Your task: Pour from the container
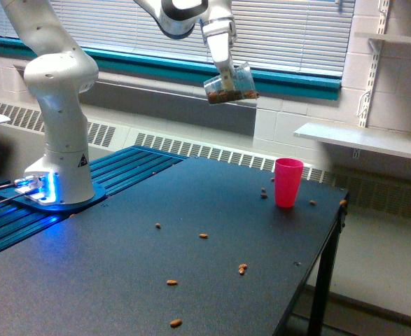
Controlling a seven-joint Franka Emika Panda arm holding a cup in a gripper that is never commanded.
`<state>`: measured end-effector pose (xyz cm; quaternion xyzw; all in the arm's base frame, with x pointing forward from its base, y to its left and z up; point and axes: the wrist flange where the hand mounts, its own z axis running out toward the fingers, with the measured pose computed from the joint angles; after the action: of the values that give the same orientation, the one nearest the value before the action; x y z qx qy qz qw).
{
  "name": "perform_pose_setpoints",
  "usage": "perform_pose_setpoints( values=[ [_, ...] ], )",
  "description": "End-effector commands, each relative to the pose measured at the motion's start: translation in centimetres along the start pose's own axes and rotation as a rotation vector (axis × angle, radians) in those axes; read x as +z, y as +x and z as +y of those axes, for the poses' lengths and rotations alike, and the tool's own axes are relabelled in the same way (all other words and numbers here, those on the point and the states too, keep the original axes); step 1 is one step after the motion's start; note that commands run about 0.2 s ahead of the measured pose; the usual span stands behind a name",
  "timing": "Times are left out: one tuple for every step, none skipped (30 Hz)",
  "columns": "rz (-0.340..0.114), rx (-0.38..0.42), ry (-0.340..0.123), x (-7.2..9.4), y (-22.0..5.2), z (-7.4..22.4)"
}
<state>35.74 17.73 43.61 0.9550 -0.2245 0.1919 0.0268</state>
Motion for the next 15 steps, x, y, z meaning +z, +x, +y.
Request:
perform_pose_setpoints(
  values=[
    [-0.001, 0.101, -0.007, 0.50, -0.14, -0.09],
    [0.001, 0.106, -0.006, 0.50, -0.15, -0.15],
    [0.002, 0.113, -0.004, 0.52, -0.17, -0.21],
    [0.004, 0.120, -0.004, 0.55, -0.20, -0.25],
    [0.004, 0.125, -0.005, 0.62, -0.26, -0.29],
    [0.004, 0.133, -0.004, 0.62, -0.28, -0.34],
    [0.005, 0.139, -0.005, 0.65, -0.34, -0.38],
    [0.004, 0.146, -0.007, 0.73, -0.42, -0.39],
    [0.005, 0.151, -0.008, 0.78, -0.46, -0.41],
    [0.007, 0.159, -0.007, 0.78, -0.43, -0.44],
    [0.008, 0.167, -0.005, 0.78, -0.41, -0.47],
    [0.008, 0.174, -0.005, 0.79, -0.41, -0.50],
    [0.009, 0.183, -0.006, 0.83, -0.42, -0.50],
    [0.010, 0.190, -0.006, 0.84, -0.40, -0.51],
    [0.010, 0.199, -0.007, 0.84, -0.38, -0.52]
  ],
)
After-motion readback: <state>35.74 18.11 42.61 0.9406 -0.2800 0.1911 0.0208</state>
